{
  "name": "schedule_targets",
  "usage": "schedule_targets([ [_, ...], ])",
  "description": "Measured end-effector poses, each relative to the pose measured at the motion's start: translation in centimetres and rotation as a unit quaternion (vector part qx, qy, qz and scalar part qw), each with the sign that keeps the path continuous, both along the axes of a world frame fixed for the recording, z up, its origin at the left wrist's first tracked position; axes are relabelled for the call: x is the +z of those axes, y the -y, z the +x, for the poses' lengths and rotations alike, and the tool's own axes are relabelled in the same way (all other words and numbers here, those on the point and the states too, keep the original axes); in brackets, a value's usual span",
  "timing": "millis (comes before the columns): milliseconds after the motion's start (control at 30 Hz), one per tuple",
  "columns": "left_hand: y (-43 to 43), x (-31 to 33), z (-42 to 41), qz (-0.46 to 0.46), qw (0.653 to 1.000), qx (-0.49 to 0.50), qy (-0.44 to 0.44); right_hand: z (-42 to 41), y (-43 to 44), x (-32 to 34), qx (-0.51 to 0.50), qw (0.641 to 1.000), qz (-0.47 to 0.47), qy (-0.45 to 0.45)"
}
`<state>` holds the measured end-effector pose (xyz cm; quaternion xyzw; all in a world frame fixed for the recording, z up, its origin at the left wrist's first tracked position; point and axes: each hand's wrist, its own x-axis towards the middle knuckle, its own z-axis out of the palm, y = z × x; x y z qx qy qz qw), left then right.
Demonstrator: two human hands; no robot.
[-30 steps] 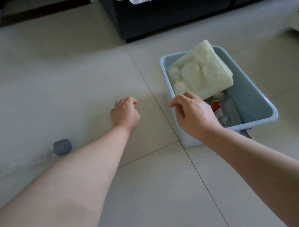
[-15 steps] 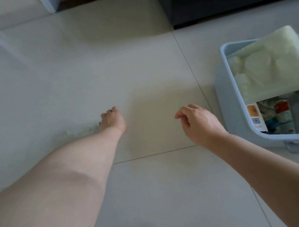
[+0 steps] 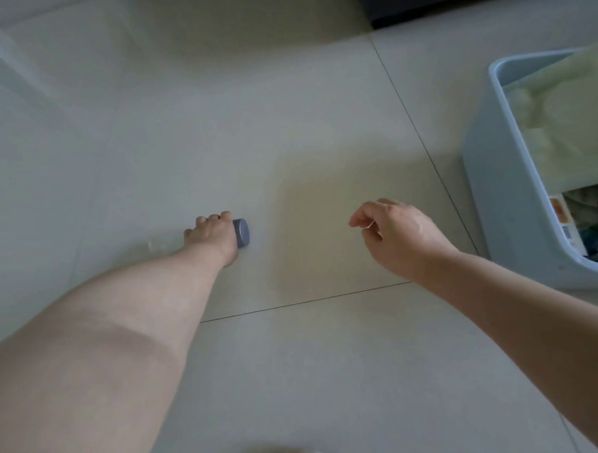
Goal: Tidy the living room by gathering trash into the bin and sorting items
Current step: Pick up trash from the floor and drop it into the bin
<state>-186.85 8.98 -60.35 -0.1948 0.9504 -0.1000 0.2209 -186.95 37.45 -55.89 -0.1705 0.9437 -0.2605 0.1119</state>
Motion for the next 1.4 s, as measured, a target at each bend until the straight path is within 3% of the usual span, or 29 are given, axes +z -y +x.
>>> schedule_targets([
  [267,-0.6,-0.5,0.6,-0.065,0.986,-0.15,0.032,0.1,0.5,0.7,0.013,1.0,0.004,0.003],
  [467,-5.1,1.2,-0.8,0.024,0.982,-0.169,-0.084,-0.1,-1.3,1.7,-0.005,1.0,0.014,-0.011],
  [800,-16.4,4.9,-4.9,0.183,0.936,-0.171,-0.247,0.2,-8.1,4.7,-0.066,0.995,0.044,-0.067],
  [1067,-25.3,7.8,-6.2,0.299,0.881,-0.122,-0.347,1.9,-16.6,6.0,-0.105,0.985,0.093,-0.103],
  [1400,-31.4,11.4,-6.7,0.379,0.746,-0.186,-0.515,3.4,-23.0,4.9,-0.163,0.968,0.163,-0.096],
])
